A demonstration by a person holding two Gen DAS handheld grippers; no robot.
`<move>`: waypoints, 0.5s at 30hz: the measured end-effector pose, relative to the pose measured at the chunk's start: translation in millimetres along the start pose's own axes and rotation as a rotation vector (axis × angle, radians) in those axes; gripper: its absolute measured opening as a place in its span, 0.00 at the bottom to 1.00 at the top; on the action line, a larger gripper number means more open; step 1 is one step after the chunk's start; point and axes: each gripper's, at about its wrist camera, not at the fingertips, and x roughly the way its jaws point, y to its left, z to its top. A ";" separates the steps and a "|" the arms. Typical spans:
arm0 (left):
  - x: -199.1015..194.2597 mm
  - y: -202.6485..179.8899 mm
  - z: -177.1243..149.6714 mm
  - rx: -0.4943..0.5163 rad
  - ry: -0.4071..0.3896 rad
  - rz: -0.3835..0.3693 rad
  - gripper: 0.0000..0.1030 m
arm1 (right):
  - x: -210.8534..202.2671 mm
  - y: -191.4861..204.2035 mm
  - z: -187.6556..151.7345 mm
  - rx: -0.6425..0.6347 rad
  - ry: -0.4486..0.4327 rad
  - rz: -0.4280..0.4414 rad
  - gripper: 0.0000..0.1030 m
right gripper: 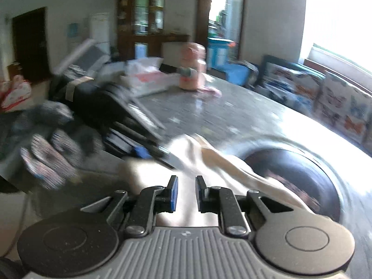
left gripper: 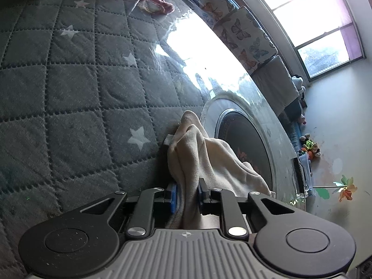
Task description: Fold clothes
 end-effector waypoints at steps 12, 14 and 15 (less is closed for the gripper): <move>1.7 -6.1 -1.2 0.042 -0.005 0.019 0.18 | -6.2 -117.3 -46.2 0.323 0.062 -0.241 0.26; 2.8 -7.2 -1.8 0.047 -0.006 0.022 0.19 | -2.8 -129.1 -50.0 0.366 0.064 -0.247 0.33; 3.1 -7.6 -1.9 0.049 -0.007 0.023 0.19 | -1.2 -133.5 -52.0 0.379 0.064 -0.253 0.35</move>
